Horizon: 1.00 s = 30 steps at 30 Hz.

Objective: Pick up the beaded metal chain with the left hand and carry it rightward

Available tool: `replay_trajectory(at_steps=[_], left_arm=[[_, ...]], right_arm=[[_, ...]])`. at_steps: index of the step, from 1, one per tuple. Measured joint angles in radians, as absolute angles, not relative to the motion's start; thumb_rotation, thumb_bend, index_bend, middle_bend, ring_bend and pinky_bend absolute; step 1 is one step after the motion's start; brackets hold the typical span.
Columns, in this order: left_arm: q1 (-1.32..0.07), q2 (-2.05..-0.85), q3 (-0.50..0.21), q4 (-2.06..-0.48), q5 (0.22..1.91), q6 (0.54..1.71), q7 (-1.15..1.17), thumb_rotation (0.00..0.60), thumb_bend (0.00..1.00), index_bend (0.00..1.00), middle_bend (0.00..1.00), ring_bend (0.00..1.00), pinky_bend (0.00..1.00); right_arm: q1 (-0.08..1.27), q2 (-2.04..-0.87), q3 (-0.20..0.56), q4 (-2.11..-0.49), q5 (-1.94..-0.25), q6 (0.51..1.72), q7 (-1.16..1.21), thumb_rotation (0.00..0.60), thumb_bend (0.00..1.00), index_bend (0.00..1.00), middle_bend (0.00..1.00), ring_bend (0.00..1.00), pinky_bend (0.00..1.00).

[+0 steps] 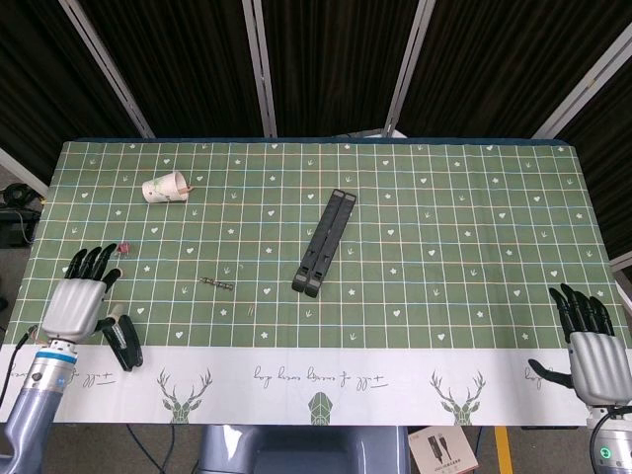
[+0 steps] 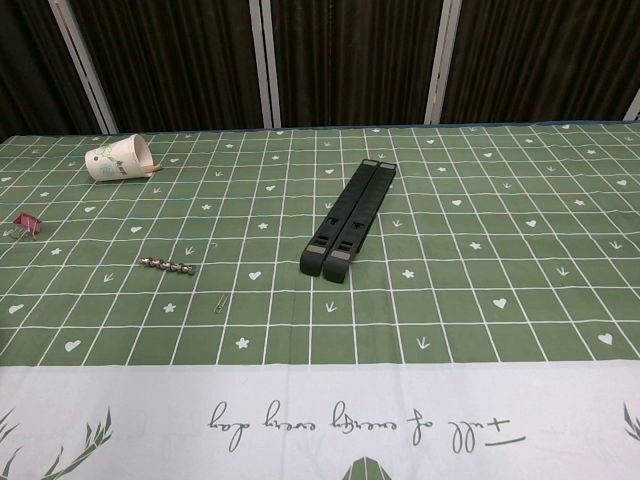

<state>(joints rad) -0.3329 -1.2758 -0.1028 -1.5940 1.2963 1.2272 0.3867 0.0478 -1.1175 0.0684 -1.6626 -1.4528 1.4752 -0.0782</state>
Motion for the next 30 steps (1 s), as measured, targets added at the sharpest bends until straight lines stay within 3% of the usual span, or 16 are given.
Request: replay_trajectory(at_steps=[17,30], left_arm=[[-0.561,-1.589,-0.193,-1.274,1.115,1.002,0.524,0.600,0.32,0.45,0.00,0.00,0.00],[-0.635,-1.674,-0.204,-1.195,1.026,0.952,0.590,0.600,0.32,0.48,0.00,0.00,0.00]], right_arm=[[0.049,-1.110,0.072,-1.668,-1.432,1.460,-0.059,0.600,0.02,0.00,0.00,0.00,0.00],[0.046,-1.108,0.072,-1.671,-1.432,1.464,-0.051,0.600,0.02,0.00,0.00,0.00,0.00]])
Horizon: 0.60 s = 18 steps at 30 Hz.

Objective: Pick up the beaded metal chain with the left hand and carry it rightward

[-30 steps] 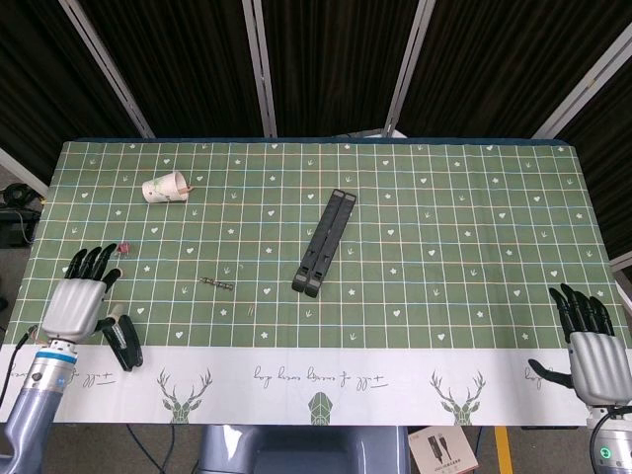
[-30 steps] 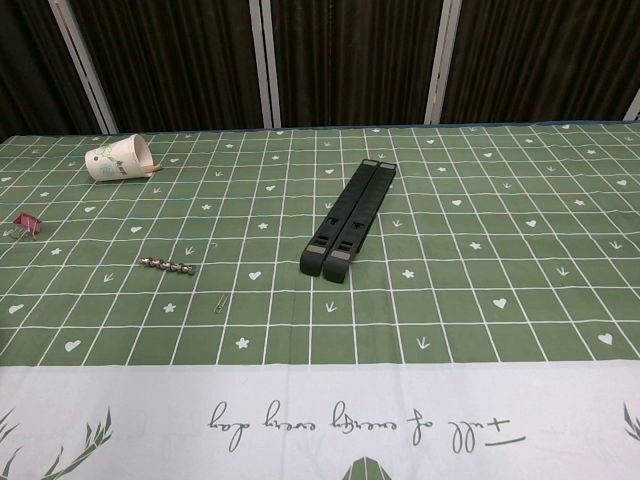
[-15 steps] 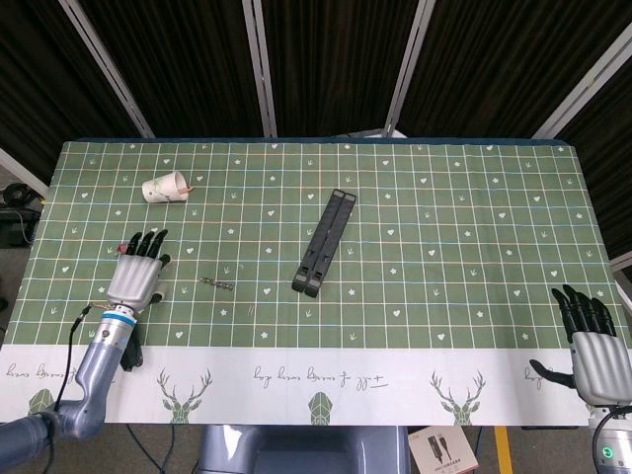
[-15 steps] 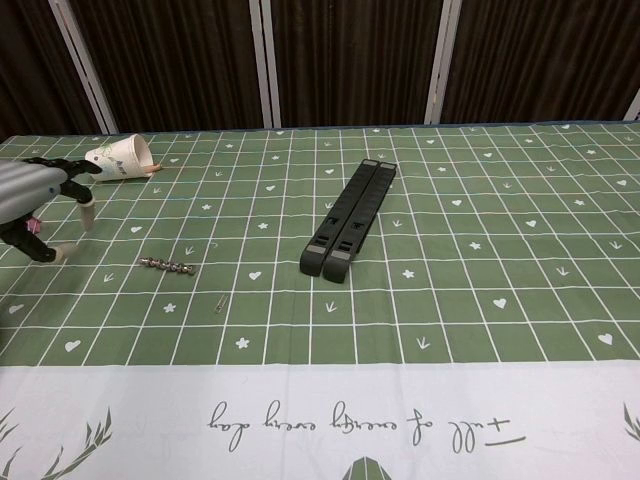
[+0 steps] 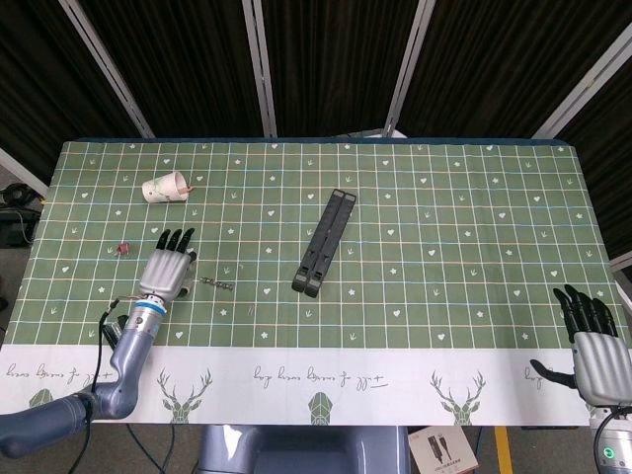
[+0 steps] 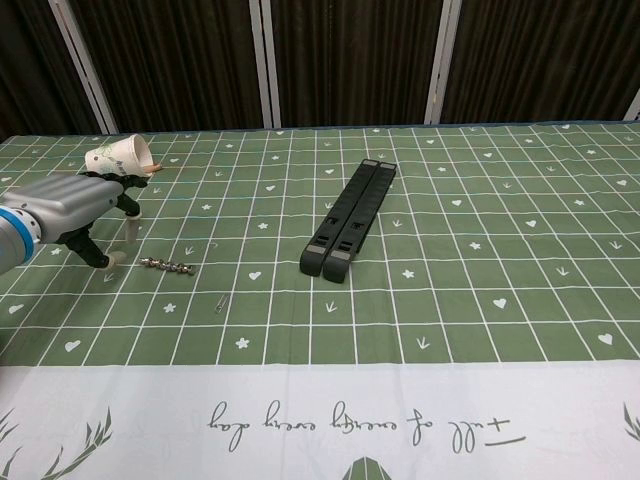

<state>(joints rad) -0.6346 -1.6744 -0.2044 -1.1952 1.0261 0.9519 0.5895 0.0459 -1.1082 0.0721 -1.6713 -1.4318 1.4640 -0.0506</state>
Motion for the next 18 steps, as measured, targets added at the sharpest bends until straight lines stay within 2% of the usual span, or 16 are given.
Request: replay_trajectory(at_steps=[18], left_arm=[[-0.666,-1.719,-0.191,-1.150,0.978,0.954,0.637,0.600,0.32,0.51,0.00,0.00,0.00]], right_arm=[[0.045,-1.105,0.071,-1.674,-1.440,1.468,-0.038,0.600,0.02,0.00,0.00,0.00,0.00]])
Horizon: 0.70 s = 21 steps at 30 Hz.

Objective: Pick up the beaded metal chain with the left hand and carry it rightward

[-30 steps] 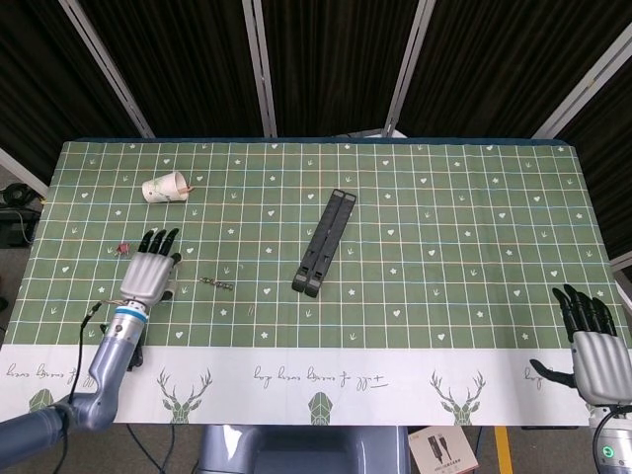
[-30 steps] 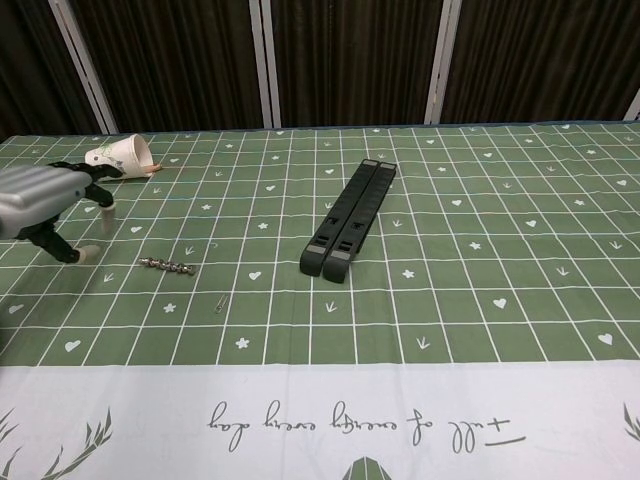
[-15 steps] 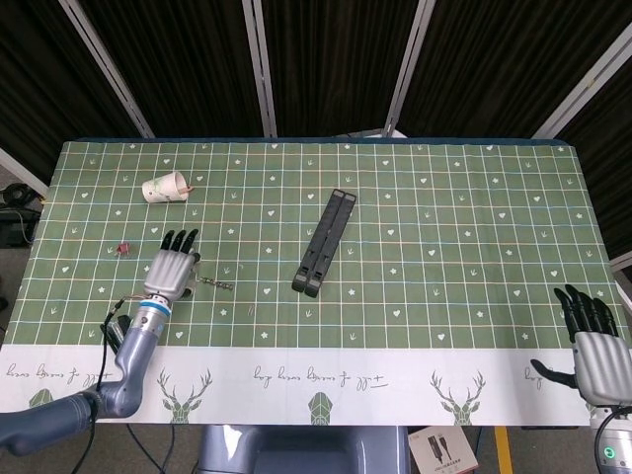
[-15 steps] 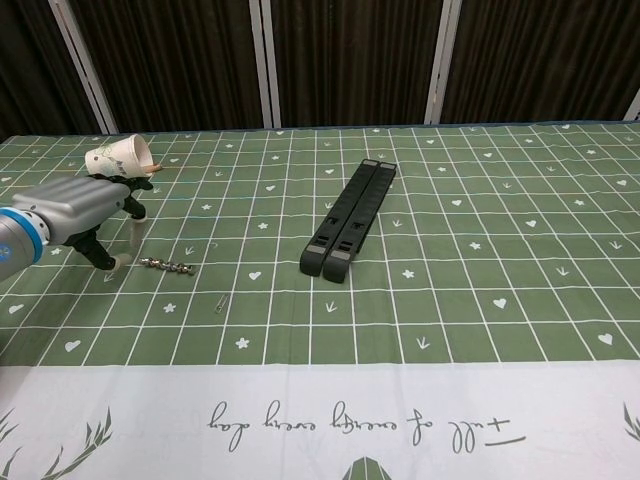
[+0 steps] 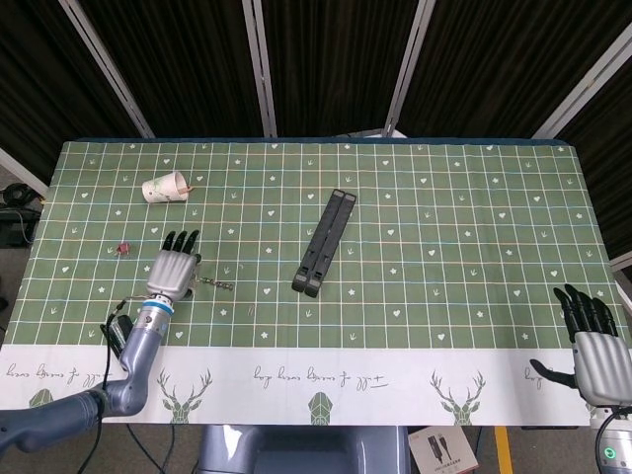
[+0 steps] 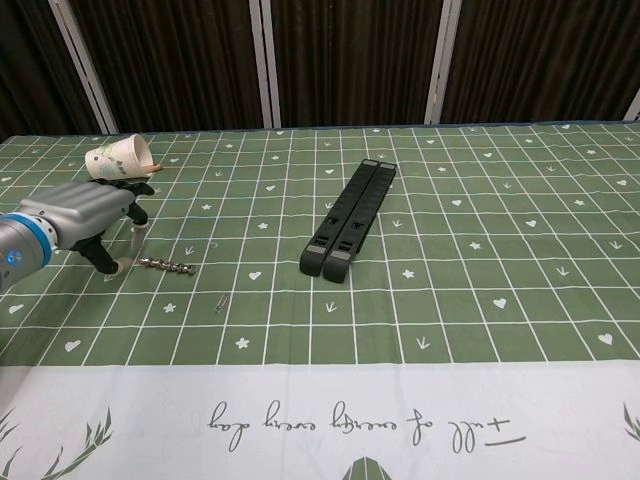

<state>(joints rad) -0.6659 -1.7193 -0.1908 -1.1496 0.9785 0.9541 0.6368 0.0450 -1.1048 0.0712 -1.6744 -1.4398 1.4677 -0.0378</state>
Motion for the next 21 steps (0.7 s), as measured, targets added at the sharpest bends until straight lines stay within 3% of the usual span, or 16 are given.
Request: replay_trajectory(at_steps=[21], left_arm=[[-0.692,-1.757,-0.178,-1.139,0.948,0.952,0.644,0.600,0.36,0.51,0.00,0.00,0.00]], right_arm=[[0.043,-1.099,0.071,-1.678,-1.439,1.467,-0.033,0.600,0.02,0.00,0.00,0.00,0.00]])
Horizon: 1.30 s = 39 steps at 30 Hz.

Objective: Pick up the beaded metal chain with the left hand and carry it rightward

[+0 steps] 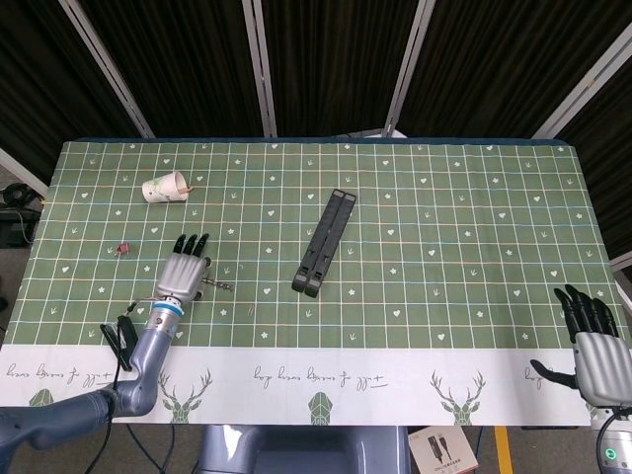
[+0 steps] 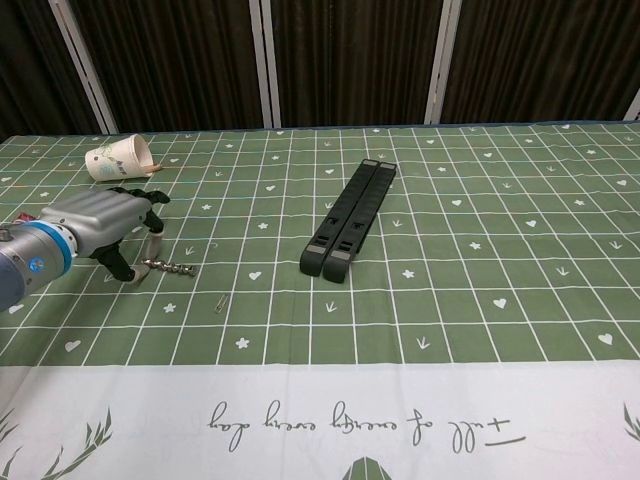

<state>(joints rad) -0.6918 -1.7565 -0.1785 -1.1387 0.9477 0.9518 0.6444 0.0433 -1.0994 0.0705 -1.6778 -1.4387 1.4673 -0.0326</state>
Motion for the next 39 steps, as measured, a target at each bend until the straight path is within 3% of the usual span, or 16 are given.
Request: replay_trajectory(at_steps=[11,33,39], left_arm=[[-0.691,-1.759,-0.175,-1.148,0.944,0.972,0.646,0.600,0.44,0.55,0.00,0.00,0.00],[-0.744,-1.613,-0.176,-1.343,1.055,1.043,0.734,0.600,0.46,0.58,0.00,0.00,0.00],[-0.771,-1.575,-0.136,-1.349,1.192,1.062,0.779,0.600,0.47,0.58,0.00,0.00,0.00]], right_arm=[[0.041,-1.098,0.070,-1.682,-1.437,1.470,-0.033,0.600,0.02,0.00,0.00,0.00,0.00],[0.040,-1.102,0.074,-1.680,-1.434,1.475,-0.048,0.600,0.02,0.00,0.00,0.00,0.00],[0.040,-1.103,0.075,-1.680,-1.432,1.475,-0.049,0.600,0.02,0.00,0.00,0.00,0.00]])
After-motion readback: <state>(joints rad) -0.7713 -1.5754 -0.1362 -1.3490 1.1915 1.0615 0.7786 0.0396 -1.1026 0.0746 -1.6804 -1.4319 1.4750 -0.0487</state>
